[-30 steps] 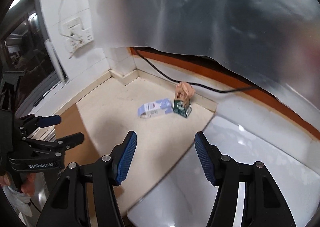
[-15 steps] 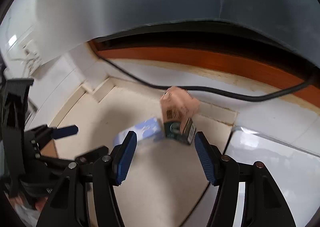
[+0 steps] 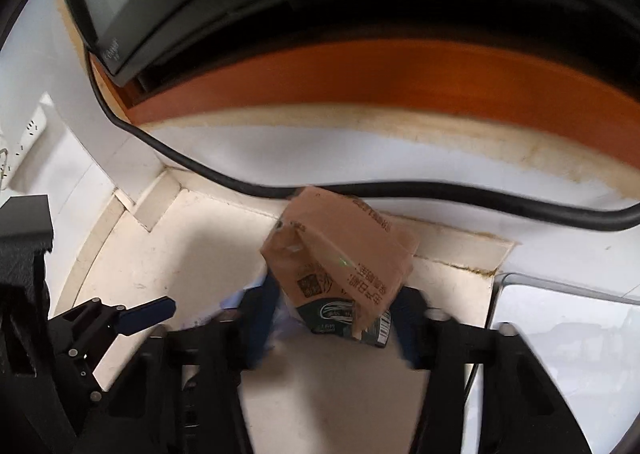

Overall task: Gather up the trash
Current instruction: 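Grasp the blue-and-white carton with the left tool while the right tool grasps the tan carton, then carry the blue-and-white carton and tan carton down over the floor bin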

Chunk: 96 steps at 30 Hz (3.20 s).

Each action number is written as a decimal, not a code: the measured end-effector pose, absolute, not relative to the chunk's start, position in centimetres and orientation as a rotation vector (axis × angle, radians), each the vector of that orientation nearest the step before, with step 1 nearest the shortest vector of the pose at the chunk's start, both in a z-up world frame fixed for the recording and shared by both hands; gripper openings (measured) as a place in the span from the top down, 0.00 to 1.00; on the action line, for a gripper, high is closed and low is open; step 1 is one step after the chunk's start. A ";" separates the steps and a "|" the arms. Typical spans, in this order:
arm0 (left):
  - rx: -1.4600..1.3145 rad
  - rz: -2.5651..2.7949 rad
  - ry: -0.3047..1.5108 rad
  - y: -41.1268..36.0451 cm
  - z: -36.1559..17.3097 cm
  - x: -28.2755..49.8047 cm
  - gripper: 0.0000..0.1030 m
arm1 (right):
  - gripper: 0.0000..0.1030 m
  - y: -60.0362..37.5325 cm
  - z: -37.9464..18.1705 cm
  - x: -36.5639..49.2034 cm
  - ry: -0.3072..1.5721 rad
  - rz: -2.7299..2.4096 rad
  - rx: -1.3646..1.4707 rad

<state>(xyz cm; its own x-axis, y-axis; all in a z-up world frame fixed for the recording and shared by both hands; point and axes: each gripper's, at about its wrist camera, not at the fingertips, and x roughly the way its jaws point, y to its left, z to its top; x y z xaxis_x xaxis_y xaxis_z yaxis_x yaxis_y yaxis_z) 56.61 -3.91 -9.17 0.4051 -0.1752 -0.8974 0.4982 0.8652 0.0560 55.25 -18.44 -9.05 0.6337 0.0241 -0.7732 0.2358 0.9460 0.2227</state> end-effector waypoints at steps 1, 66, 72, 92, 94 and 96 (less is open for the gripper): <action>0.329 -0.436 1.084 -4.0 -9.5 56.8 0.38 | 0.60 -18.4 -9.1 55.1 0.872 -0.124 0.314; 0.057 -0.140 1.015 -1.6 -4.6 -4.2 0.68 | 0.63 -14.0 -6.4 -5.6 0.981 0.480 -0.022; 0.021 -0.165 1.141 -0.7 -13.3 -5.7 0.68 | 0.63 -13.6 -15.4 -8.4 1.076 0.432 -0.004; 0.016 -0.239 1.405 1.1 -51.3 -1.9 0.68 | 0.63 -15.3 -55.0 -5.8 1.378 0.237 0.088; 0.012 -0.245 1.423 1.2 -53.8 -1.3 0.68 | 0.63 -15.6 -58.3 -5.7 1.405 0.234 0.081; 0.028 -0.253 1.445 1.1 -56.9 -1.2 0.68 | 0.63 -15.7 -61.3 -5.5 1.431 0.227 0.073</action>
